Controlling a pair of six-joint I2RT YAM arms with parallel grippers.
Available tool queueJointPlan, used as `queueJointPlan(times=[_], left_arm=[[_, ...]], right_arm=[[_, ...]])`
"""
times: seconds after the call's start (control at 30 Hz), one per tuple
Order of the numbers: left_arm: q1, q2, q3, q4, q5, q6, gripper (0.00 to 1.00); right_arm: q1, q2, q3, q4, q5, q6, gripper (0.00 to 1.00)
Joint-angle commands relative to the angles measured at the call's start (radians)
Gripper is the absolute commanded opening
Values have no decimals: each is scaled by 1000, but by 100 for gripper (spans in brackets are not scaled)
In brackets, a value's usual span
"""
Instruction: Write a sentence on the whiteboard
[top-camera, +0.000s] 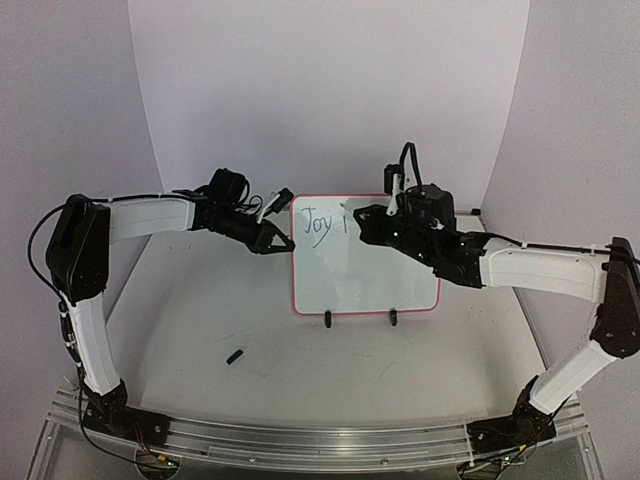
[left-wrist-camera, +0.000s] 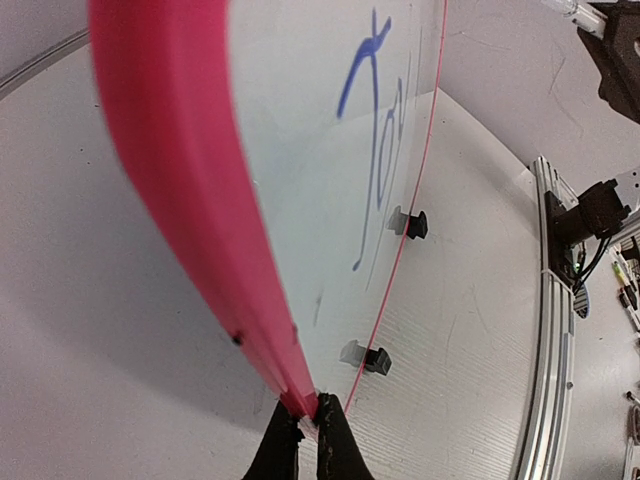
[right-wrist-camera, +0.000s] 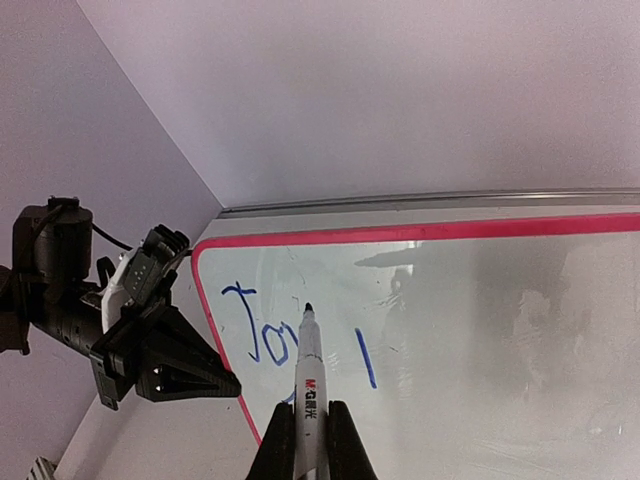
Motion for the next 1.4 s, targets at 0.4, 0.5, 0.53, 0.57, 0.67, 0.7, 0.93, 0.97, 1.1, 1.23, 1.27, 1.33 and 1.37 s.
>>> queueJointPlan(times=[0.4, 0.5, 0.53, 0.57, 0.67, 0.7, 0.93, 0.97, 1.1, 1.23, 1.27, 1.33, 1.37], left_arm=[[-25, -9, 14, -79, -47, 80, 0], [-25, -9, 14, -81, -47, 82, 0], [-26, -9, 14, -81, -47, 83, 0], [-26, -9, 14, -81, -48, 83, 0], [-27, -8, 12, -80, -50, 83, 0], [-28, -7, 12, -80, -50, 82, 0], [-28, 1, 19, -81, -58, 71, 0], [-27, 2, 20, -82, -59, 70, 0], [-28, 4, 22, -84, -61, 69, 0], [-27, 3, 22, -84, -62, 69, 0], [-27, 2, 21, -84, -62, 69, 0], [-28, 1, 19, -85, -64, 70, 0], [-27, 0, 18, -85, -65, 70, 0]], right_arm=[[-3, 68, 65, -19, 78, -14, 0], [-5, 80, 74, -26, 81, -14, 0], [-5, 83, 75, -28, 83, -14, 0], [-5, 85, 77, -28, 86, -14, 0], [-5, 84, 76, -29, 91, -15, 0], [-5, 80, 75, -29, 92, -16, 0], [-5, -24, 6, 21, 46, -43, 0], [-5, -39, -4, 19, 47, -45, 0], [-5, -74, -37, -30, 77, -38, 0], [-5, -71, -59, -44, 86, -20, 0], [-5, -67, -62, -46, 84, -16, 0], [-5, -62, -66, -52, 77, -10, 0], [-5, -61, -68, -56, 74, -7, 0]])
